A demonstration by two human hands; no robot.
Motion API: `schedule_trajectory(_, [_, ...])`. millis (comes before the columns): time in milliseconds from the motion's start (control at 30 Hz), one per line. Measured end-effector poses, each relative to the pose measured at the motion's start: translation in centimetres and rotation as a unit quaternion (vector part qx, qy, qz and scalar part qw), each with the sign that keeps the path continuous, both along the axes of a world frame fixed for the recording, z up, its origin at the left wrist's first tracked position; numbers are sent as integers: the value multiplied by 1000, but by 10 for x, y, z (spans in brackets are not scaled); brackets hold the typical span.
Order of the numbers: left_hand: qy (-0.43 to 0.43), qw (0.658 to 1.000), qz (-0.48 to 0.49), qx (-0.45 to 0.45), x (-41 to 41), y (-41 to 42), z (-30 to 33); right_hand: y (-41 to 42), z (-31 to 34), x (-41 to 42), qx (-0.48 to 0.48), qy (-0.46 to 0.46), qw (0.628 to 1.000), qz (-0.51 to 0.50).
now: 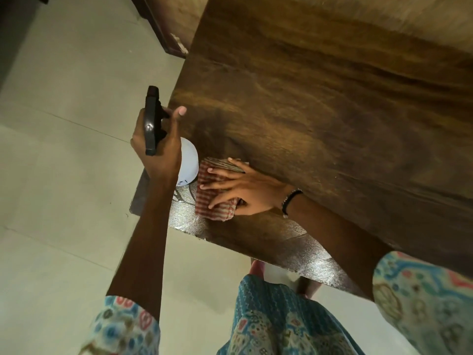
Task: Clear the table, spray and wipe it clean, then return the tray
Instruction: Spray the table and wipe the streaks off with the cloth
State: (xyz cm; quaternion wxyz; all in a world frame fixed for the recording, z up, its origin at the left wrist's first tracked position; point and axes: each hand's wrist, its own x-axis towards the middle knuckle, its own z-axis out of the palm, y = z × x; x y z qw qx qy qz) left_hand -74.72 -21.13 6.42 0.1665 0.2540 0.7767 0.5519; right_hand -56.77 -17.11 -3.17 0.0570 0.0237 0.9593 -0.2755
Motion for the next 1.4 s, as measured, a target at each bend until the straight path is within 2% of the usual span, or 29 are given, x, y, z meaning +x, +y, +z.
schedule_trajectory(267, [111, 993, 15, 22, 2, -24, -6, -3, 2, -5, 21, 0, 1000, -8])
schedule_trajectory(433, [-7, 1000, 24, -18, 12, -41, -12, -15, 9, 1, 1, -30, 999, -45])
schedule_trajectory(500, [-2, 997, 21, -78, 20, -49, -20, -20, 14, 10, -10, -48, 997, -66])
schedule_trajectory(567, [-9, 992, 57, -116, 30, -57, -24, -24, 18, 25, -36, -51, 992, -108])
schedule_trajectory(700, [56, 982, 169, -69, 73, -77, -34, -30, 24, 78, -107, -14, 971, -214])
schedule_trajectory(767, [31, 978, 201, -49, 112, -88, -38, -33, 26, 110, -130, 2, 959, -252])
schedule_trajectory(867, [-27, 988, 151, -36, 177, -94, -42, -36, 27, 160, -148, 43, 941, -301])
schedule_trajectory(1000, [-5, 997, 67, -45, 263, -80, -36, -34, 37, 240, -160, 57, 912, -374])
schedule_trajectory(1067, [-42, 998, 37, -35, 303, -69, -29, -34, 42, 284, -164, 61, 892, -417])
schedule_trajectory(1267, [-121, 992, -42, -10, 417, -42, -22, -34, 45, 418, -192, 76, 827, -523])
schedule_trajectory(1400, [-171, 978, -114, -35, 473, -29, -22, -29, 51, 484, -190, 64, 789, -581])
